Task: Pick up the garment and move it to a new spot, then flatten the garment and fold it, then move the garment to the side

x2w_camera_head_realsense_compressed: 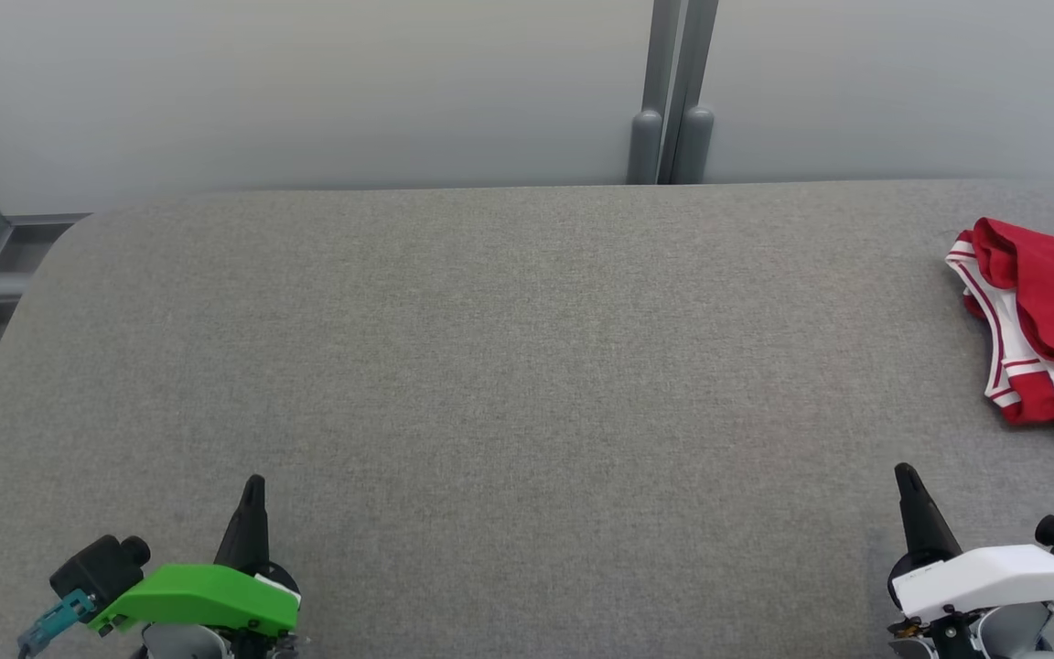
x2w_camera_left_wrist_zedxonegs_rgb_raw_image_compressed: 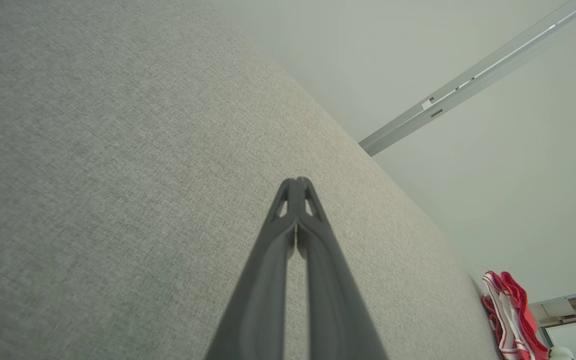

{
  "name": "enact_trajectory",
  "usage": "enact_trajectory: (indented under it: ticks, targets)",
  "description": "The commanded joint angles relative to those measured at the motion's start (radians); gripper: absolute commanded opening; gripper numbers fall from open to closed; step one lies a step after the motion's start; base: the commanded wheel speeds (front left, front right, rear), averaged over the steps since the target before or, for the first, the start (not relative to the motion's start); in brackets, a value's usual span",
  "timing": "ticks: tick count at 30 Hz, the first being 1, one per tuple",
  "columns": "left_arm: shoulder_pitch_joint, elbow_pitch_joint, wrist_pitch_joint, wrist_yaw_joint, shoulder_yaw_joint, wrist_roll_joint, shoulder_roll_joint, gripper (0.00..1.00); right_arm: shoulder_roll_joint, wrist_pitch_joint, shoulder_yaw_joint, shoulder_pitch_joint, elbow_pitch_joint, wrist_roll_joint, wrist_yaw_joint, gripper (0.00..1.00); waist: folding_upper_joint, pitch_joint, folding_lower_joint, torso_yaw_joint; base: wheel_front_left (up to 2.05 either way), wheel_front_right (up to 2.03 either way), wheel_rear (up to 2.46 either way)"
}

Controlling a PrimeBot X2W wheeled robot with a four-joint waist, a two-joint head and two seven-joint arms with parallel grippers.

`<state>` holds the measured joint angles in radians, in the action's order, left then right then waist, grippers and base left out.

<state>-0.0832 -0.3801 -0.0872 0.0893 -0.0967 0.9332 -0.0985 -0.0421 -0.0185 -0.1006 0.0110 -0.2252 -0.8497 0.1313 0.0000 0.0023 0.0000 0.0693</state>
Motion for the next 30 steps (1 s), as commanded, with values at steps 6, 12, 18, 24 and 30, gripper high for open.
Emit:
enact_trajectory:
  ticks: [6, 12, 18, 24, 30]
  targets:
    - [-0.037, 0.021, 0.024, 0.011, 0.015, 0.085, 0.005, 0.0, -0.006, 0.016, -0.018, -0.002, 0.028, -0.097, 0.0, 0.0, 0.0, 0.0, 0.0, -0.005, 0.0, 0.0, 0.0]
    - [-0.045, 0.027, 0.042, 0.014, 0.022, 0.148, 0.009, 0.0, -0.007, 0.028, -0.029, 0.0, 0.038, -0.168, 0.0, 0.0, 0.0, 0.0, 0.0, -0.01, 0.0, 0.0, 0.0]
    - [-0.05, 0.032, 0.057, 0.017, 0.029, 0.207, 0.013, 0.0, -0.007, 0.039, -0.039, 0.003, 0.046, -0.235, 0.0, 0.0, 0.0, 0.0, 0.0, -0.015, 0.0, 0.0, 0.0]
    - [-0.057, 0.038, 0.073, 0.02, 0.035, 0.263, 0.017, 0.0, -0.008, 0.05, -0.049, 0.005, 0.055, -0.298, 0.0, 0.0, 0.0, 0.0, 0.0, -0.02, 0.0, 0.0, 0.0]
    - [-0.063, 0.042, 0.088, 0.024, 0.041, 0.317, 0.022, 0.0, -0.008, 0.06, -0.058, 0.008, 0.063, -0.358, 0.0, 0.0, 0.0, 0.0, 0.0, -0.025, 0.0, 0.0, 0.0]
